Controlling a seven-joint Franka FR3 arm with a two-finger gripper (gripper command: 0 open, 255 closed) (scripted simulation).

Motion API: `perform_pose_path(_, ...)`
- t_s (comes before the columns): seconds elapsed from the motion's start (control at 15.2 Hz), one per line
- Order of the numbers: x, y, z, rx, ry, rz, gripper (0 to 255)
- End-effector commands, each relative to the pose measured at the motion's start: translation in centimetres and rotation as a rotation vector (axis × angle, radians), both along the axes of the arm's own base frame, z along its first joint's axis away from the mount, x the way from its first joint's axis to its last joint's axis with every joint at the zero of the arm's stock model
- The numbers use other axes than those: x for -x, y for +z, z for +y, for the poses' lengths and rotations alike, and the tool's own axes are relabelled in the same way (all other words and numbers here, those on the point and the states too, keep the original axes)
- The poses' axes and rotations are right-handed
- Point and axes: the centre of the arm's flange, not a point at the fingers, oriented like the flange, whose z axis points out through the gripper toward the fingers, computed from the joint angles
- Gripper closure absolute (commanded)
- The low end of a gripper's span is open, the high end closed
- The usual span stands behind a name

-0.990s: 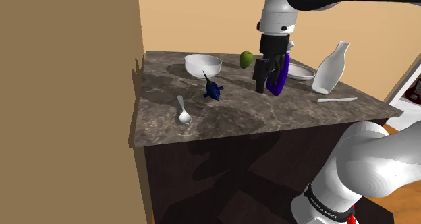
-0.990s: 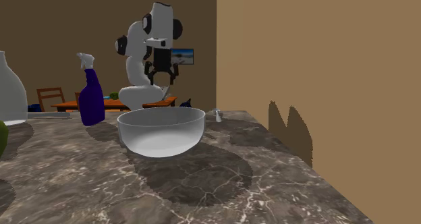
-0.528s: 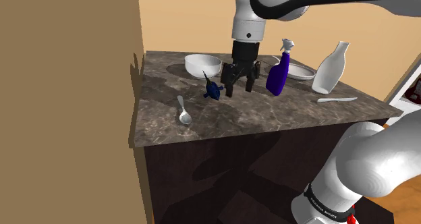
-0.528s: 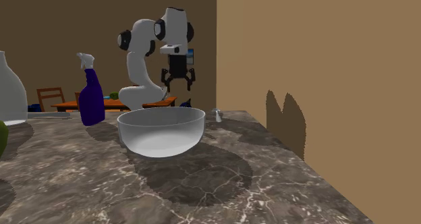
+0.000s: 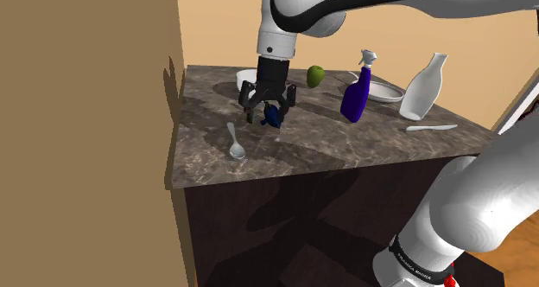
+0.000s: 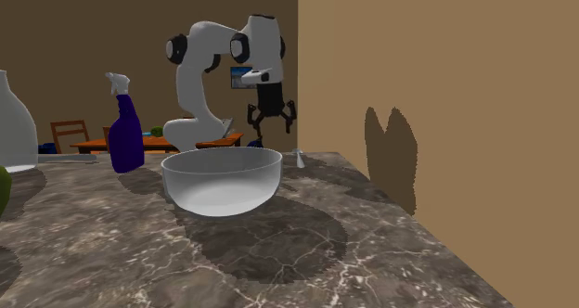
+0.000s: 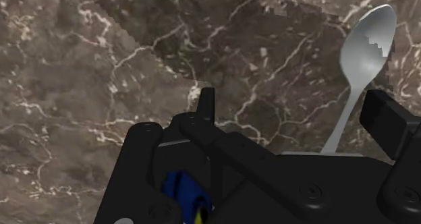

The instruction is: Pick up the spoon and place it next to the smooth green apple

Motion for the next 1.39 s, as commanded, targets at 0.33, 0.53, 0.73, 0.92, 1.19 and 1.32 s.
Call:
perform_pose_path(0.33,-7.5,-2.2,2.3,-0.055,-0.171,-0.011,0)
perform_pose_path(0.53,-7.4,-3.8,2.6,-0.055,-0.171,-0.011,0)
perform_pose_path(0.73,-7.4,-5.3,2.9,-0.055,-0.171,-0.011,0)
perform_pose_path(0.92,-7.3,-6.1,3.1,-0.055,-0.171,-0.011,0)
perform_pose_path(1.19,-7.3,-6.1,3.1,-0.055,-0.171,-0.011,0)
perform_pose_path(1.32,-7.3,-6.1,3.1,-0.055,-0.171,-0.01,0)
